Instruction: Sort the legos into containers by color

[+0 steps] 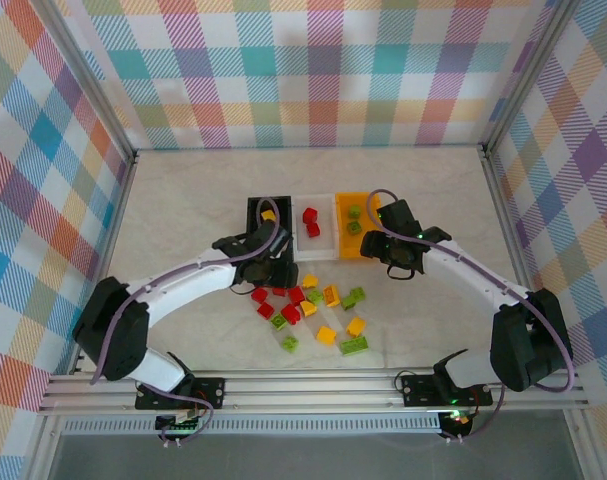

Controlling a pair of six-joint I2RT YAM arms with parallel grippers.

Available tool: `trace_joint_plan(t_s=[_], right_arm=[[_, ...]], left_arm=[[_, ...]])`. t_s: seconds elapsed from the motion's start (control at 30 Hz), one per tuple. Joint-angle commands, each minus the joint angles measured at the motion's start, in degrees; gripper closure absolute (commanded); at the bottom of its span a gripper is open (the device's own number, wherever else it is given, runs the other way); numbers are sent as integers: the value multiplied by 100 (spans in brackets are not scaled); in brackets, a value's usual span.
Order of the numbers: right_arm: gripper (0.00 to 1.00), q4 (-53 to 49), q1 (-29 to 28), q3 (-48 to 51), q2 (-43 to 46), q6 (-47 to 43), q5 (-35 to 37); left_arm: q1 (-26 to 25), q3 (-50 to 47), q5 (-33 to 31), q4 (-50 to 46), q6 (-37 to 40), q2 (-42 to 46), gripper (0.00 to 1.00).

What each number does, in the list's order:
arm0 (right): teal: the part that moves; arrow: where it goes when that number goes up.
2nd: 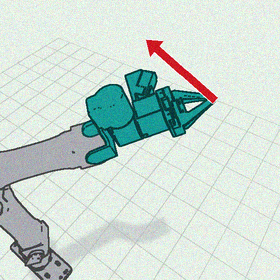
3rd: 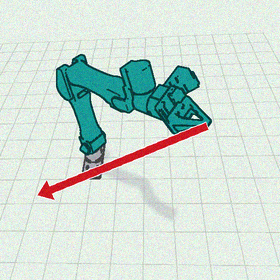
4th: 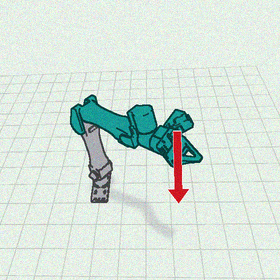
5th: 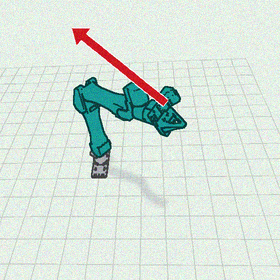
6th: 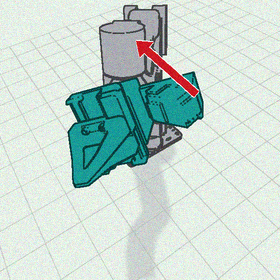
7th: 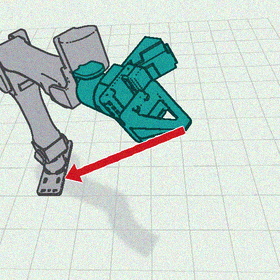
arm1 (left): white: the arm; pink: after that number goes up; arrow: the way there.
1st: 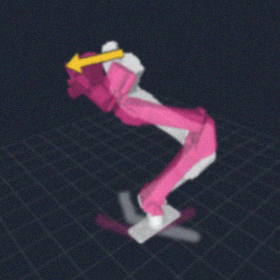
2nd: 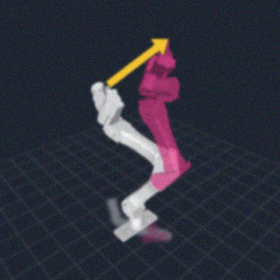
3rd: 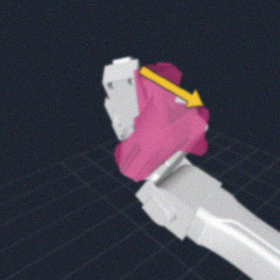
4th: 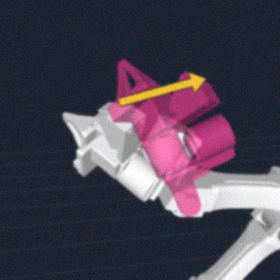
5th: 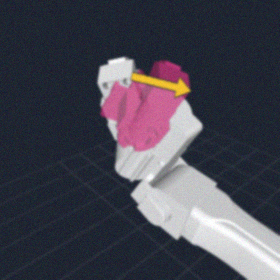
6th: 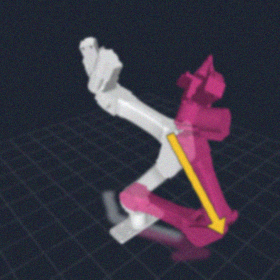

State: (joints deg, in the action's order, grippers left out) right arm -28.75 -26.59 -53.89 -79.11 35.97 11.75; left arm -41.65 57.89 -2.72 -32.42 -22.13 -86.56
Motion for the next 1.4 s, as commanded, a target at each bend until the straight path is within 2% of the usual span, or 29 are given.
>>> trace_joint_plan(t_s=[0.0,0.17,0.47,0.63,0.83,0.97,1.07,1.37], right_arm=[[29,-115,-13,26,174,19,117],[29,-88,-9,88,268,65,130],[29,-78,0,60,299,28,170],[28,-62,-4,63,300,52,161],[28,-61,22,104,354,72,144],[28,-65,31,171,469,99,144],[28,-60,32,237,530,134,127],[28,-226,37,300,593,105,87]], left_arm=[[-85,-4,-163,111,201,-287,37],[-98,-49,-270,112,194,-559,38],[-202,-224,-385,116,104,-752,55],[-235,-263,-475,7,61,-589,65],[-261,103,-511,-309,-40,-77,68],[-260,686,-558,-446,-22,49,68],[-255,1382,-685,-425,105,-220,68],[32,3676,-783,-483,530,-2158,68]])
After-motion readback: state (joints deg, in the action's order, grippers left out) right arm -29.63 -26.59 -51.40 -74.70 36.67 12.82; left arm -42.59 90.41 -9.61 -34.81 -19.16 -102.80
